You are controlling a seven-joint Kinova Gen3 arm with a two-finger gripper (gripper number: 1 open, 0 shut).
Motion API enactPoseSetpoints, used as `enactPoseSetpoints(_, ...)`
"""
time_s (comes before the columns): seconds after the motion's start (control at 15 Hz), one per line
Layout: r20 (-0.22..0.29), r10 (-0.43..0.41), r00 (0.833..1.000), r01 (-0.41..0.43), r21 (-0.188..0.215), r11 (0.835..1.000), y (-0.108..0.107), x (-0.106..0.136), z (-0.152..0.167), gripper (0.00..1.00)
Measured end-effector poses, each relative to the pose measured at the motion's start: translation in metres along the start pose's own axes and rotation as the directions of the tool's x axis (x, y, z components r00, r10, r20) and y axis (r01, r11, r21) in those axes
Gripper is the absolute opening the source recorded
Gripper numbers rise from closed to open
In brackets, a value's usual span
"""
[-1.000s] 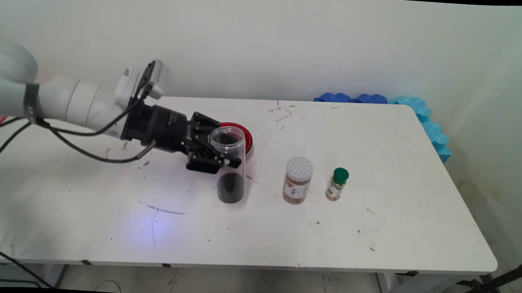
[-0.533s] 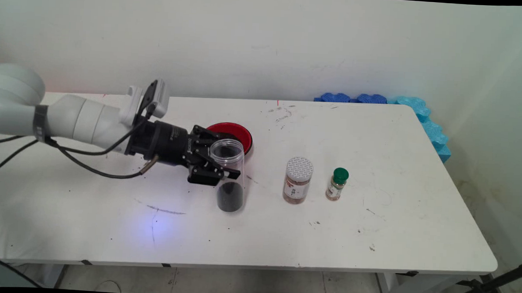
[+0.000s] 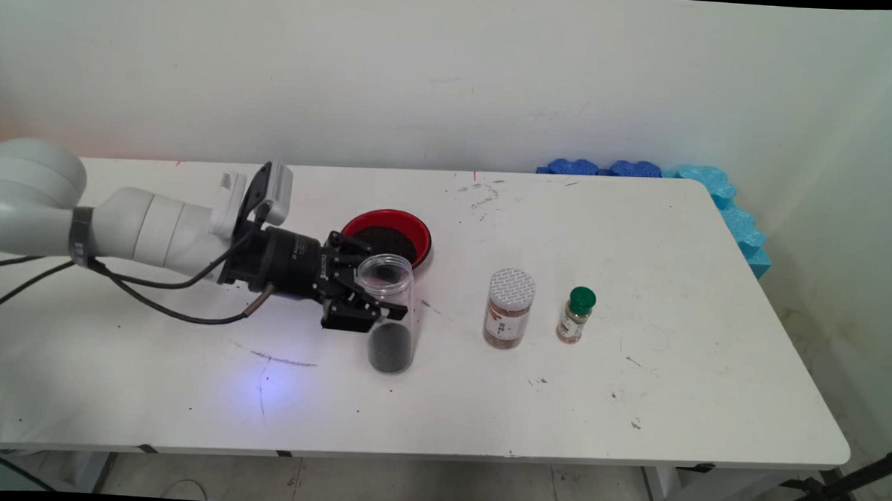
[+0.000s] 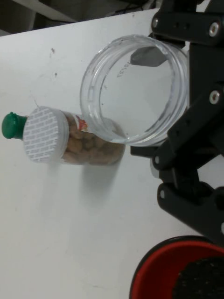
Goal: Place the picked object on the table
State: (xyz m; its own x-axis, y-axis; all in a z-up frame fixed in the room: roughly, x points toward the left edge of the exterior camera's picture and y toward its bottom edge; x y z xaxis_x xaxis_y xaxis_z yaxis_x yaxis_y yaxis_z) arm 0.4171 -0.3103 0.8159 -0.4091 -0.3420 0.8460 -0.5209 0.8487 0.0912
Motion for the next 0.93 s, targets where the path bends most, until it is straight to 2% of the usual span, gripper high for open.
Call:
enactPoseSetpoints(0.73, -0.012, 0.003, 1.000, -0.002, 0.008, 1.000, -0.001, -0.014, 0.008, 0.00)
enactPoseSetpoints(0.8, -0.015, 0.001, 1.000, -0.001, 0.009, 1.000, -0.001, -0.014, 0.008, 1.00)
enactPoseSetpoints(0.93, -0.022, -0.002, 1.000, 0.002, 0.009, 1.000, -0.001, -0.014, 0.008, 1.00)
